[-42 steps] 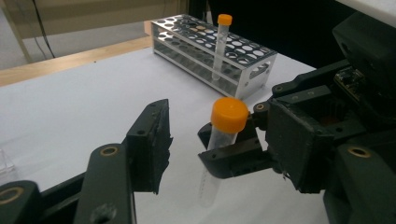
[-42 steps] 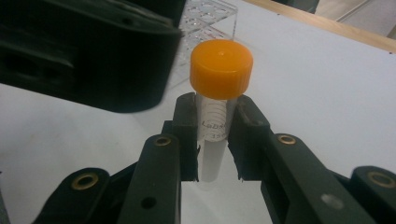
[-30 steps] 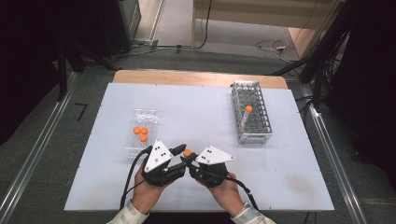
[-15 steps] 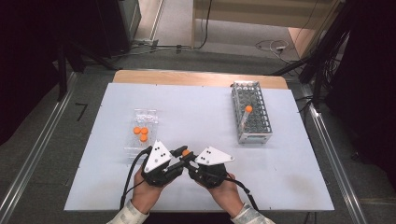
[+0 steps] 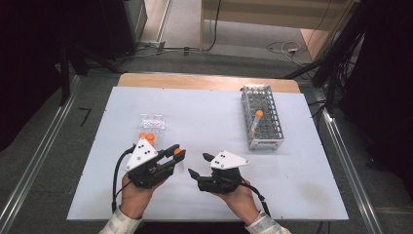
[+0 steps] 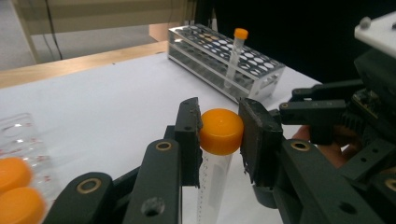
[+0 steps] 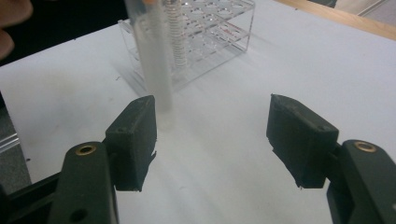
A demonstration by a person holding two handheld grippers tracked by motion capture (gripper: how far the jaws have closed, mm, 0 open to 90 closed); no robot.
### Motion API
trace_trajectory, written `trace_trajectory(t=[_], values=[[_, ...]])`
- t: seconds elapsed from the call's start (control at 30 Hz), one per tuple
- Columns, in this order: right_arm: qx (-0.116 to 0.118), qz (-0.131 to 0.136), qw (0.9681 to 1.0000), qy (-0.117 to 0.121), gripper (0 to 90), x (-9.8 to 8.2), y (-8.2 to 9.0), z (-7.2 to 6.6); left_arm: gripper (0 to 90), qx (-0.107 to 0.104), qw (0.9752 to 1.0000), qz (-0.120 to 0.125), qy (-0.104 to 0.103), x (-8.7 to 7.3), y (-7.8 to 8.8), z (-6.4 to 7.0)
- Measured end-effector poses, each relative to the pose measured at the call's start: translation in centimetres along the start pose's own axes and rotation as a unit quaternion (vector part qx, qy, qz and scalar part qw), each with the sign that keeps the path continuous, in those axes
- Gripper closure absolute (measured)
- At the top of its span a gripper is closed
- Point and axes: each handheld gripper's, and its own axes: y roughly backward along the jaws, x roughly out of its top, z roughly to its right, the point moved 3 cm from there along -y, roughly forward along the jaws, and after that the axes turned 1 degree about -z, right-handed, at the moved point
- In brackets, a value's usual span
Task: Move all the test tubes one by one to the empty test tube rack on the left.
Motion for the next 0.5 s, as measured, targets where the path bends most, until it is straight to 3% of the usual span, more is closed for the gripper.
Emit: trace_trajectory(t=[0.4, 0.5], values=[[-0.009, -0.003, 0.9999, -0.006, 30.7, -0.3, 0.1, 0.8, 69.8, 0.050, 0.9980, 0.026, 0.029, 1.4, 3.3, -3.5], [-0.011, -0.005, 0.9999, -0.006, 30.7, -0.3, 0.1, 1.0, 69.8, 0.062, 0.9975, 0.026, 0.024, 1.7, 4.0, -4.0]])
